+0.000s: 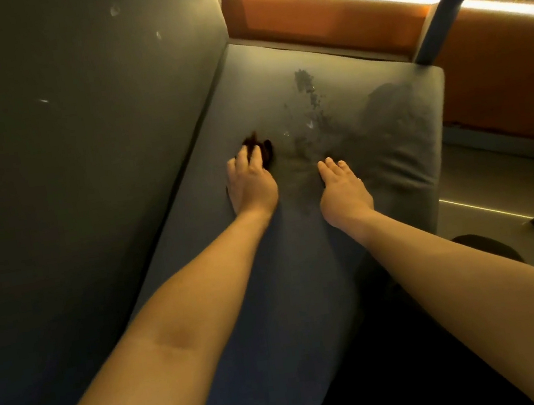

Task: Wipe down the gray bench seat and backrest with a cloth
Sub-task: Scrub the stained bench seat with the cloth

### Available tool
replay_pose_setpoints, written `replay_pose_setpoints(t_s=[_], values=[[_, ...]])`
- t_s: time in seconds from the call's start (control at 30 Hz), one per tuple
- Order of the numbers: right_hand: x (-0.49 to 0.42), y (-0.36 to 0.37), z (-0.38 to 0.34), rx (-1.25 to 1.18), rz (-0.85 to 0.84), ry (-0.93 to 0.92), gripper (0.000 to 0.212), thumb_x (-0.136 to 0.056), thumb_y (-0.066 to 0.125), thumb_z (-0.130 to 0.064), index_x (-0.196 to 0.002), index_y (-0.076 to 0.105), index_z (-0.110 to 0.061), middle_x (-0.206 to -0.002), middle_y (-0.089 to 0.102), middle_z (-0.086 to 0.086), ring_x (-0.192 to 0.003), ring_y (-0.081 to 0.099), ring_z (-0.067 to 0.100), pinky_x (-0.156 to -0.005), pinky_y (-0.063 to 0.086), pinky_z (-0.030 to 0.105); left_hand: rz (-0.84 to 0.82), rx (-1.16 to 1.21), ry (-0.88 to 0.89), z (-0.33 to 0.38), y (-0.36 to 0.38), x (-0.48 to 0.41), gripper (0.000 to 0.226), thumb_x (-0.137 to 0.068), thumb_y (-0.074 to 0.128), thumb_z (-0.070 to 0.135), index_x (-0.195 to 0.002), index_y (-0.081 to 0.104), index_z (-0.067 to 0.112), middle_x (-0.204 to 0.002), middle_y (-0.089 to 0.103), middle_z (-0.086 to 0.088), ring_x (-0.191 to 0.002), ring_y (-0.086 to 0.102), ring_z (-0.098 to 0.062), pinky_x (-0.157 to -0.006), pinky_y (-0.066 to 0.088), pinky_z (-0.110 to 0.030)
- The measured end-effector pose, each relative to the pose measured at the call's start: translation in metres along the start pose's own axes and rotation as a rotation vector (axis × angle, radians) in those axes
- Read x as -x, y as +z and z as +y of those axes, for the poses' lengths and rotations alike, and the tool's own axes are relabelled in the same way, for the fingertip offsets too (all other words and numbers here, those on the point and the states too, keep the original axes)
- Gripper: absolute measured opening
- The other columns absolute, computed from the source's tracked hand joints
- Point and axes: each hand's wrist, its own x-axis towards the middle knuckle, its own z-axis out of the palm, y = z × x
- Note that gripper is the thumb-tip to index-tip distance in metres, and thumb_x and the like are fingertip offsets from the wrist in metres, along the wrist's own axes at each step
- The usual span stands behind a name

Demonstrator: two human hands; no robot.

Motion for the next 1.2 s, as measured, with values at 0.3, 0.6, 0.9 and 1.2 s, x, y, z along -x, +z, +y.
replay_pose_setpoints(t_s=[0.3, 0.6, 0.9, 1.2], values=[[0.001, 0.005, 0.013, -0.174, 0.043, -0.032, 0.058, -0.106, 0.045, -0.017, -0.160, 0.026, -0.021, -0.169, 0.017, -0.003, -0.157, 0.007, 0.016, -0.127, 0.015, 0.038, -0.099, 0.112, 0.237, 0.051, 0.020, 0.073, 0.064, -0.090, 0.027, 0.036, -0.130, 0.067, 0.006, -0.131, 0.063, -0.020, -0.106, 0.055, -0.043, -0.094, 0.048, -0.047], [0.017, 0.002, 0.025, -0.040, 0.029, -0.015, 0.059, -0.108, 0.045, -0.031, -0.161, 0.019, -0.030, -0.170, 0.012, -0.008, -0.157, 0.005, 0.016, -0.126, 0.011, 0.047, 0.049, -0.002, 0.013, -0.011, -0.011, 0.021, 0.046, -0.097, 0.044, 0.001, -0.141, 0.056, 0.003, -0.144, 0.052, -0.019, -0.124, 0.046, -0.041, -0.107, 0.037, -0.042], [0.016, -0.005, 0.038, -0.235, 0.061, -0.017, 0.058, -0.102, 0.057, -0.022, -0.156, 0.037, -0.022, -0.164, 0.032, -0.004, -0.154, 0.020, 0.015, -0.125, 0.022, 0.039, -0.086, 0.044, 0.112, 0.065, 0.022, 0.067, 0.043, -0.101, 0.043, 0.011, -0.142, 0.057, 0.010, -0.145, 0.052, -0.017, -0.116, 0.047, -0.038, -0.102, 0.038, -0.039], [0.025, -0.009, 0.052, -0.423, 0.123, 0.076, 0.044, -0.099, 0.054, -0.013, -0.141, 0.058, -0.022, -0.136, 0.063, 0.003, -0.126, 0.057, 0.026, -0.106, 0.047, 0.040, -0.161, 0.231, 0.148, 0.088, 0.030, 0.093, 0.038, -0.102, 0.047, 0.011, -0.135, 0.065, 0.015, -0.138, 0.061, -0.010, -0.110, 0.052, -0.035, -0.094, 0.036, -0.032]])
